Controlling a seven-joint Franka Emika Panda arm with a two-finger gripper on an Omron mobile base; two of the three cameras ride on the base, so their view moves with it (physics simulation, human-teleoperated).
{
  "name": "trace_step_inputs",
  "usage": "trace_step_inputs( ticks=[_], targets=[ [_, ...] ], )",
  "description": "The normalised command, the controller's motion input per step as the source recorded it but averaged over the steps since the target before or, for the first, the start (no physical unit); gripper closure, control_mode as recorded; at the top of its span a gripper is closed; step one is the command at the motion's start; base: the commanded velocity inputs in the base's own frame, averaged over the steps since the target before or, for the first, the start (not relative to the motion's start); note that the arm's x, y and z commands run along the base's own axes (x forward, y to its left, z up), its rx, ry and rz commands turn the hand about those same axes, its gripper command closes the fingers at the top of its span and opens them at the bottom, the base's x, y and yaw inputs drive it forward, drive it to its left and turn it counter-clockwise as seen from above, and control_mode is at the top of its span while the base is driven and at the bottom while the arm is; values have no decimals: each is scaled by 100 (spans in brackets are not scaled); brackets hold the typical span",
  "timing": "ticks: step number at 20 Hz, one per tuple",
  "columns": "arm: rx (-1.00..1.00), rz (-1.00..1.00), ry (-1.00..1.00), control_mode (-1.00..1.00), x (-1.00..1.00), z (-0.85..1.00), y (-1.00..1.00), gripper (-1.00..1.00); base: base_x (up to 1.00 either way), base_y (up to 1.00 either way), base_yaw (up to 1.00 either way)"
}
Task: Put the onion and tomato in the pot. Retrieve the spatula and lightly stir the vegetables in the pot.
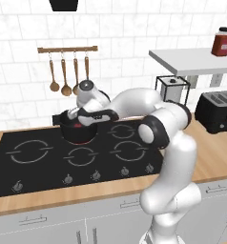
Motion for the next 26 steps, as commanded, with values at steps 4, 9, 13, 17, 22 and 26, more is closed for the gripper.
trace_step_inputs(
  ticks=[4, 9, 13, 17, 22, 26],
  targets=[
    [0, 0, 0, -100, 37, -33, 2, 100, 0, 0, 0],
    [0, 0, 2, -100, 49, -36, 0, 100, 0, 0, 0],
    [0, 0, 1, -100, 40, -30, 0, 100, 0, 0, 0],
    [0, 0, 0, -100, 16, -21, 0, 100, 0, 0, 0],
    [0, 0, 0, -100, 2, -12, 0, -100, 0, 0, 0],
    [0, 0, 0, -100, 0, 0, 0, -100, 0, 0, 0]
  ],
)
